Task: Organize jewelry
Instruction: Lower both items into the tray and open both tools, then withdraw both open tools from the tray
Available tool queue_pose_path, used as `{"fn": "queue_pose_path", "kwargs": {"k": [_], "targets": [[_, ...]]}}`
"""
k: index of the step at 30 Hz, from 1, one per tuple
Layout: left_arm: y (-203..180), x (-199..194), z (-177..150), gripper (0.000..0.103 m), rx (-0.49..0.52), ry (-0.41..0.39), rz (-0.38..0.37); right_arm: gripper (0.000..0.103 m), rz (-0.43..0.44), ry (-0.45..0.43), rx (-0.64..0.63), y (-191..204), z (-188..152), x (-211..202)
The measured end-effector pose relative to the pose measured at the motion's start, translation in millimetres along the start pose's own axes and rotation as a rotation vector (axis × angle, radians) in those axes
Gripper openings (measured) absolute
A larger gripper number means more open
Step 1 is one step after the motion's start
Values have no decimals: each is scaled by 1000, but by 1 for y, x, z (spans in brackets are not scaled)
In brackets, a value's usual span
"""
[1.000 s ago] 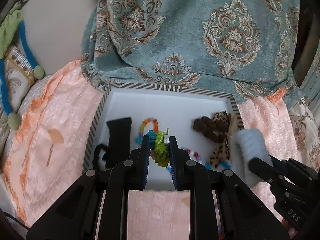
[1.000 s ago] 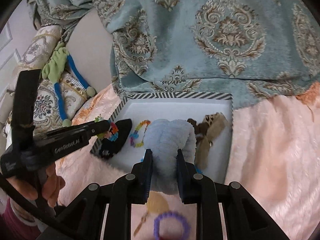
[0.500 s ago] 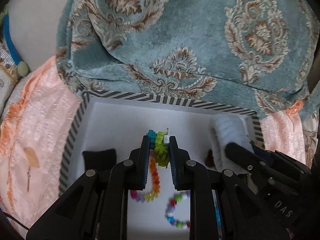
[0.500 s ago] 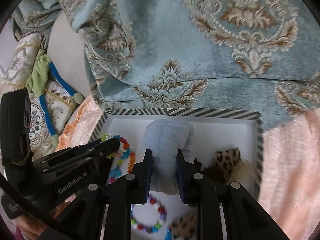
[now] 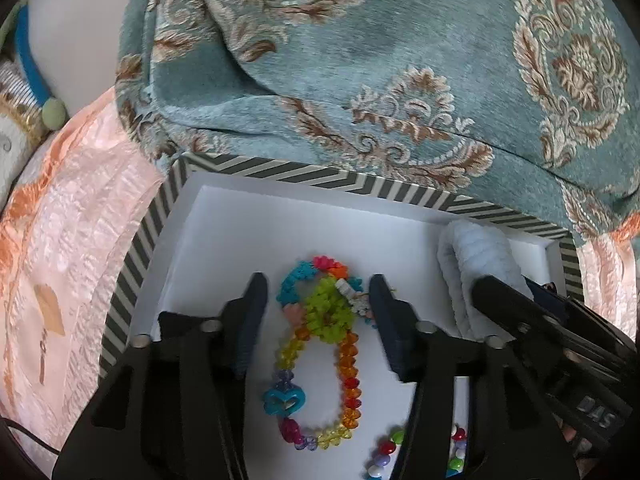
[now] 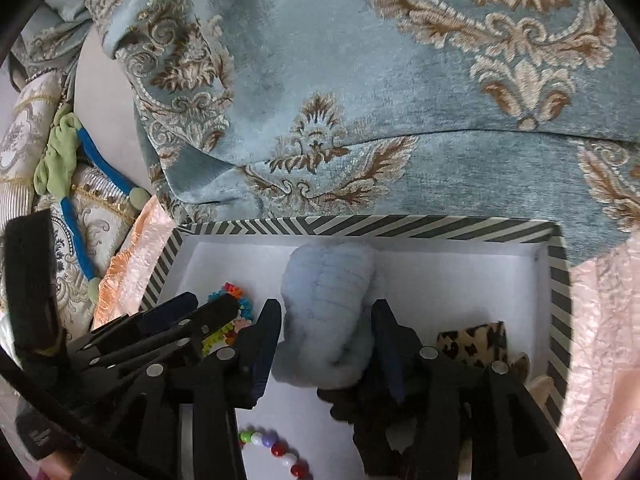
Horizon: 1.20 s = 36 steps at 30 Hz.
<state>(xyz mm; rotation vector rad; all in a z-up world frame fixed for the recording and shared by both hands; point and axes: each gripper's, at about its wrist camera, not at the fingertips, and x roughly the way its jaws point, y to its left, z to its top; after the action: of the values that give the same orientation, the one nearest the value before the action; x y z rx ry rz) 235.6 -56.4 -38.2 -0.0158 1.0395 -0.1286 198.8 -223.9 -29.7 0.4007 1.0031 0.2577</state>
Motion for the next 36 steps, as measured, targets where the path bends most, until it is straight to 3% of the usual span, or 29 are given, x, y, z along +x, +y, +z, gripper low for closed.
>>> {"fn": "queue_pose_path", "kwargs": {"k": [16,19,20,22,30,36], "targets": [[1,-61,-40,57,50,-55,27,46,34,-63,-45,27,-48,-91],[1,-76,-51,57,55,-69,32,50,49,-82,-39,33,-59,-112],[2,-83,-56,57,54,-75,32,56,43,-83,-41,35,-63,-118],[3,-94,-64,57,54,-90,32,59,32,-99,-49,40,-73,-131],[1,-137,-101,57,81,-146,43,59,-22,-145,-84,55,-116,-169],[-5,-160,-133,57,107,-158,43,59,-17,-162,-68,59,-145,-189]]}}
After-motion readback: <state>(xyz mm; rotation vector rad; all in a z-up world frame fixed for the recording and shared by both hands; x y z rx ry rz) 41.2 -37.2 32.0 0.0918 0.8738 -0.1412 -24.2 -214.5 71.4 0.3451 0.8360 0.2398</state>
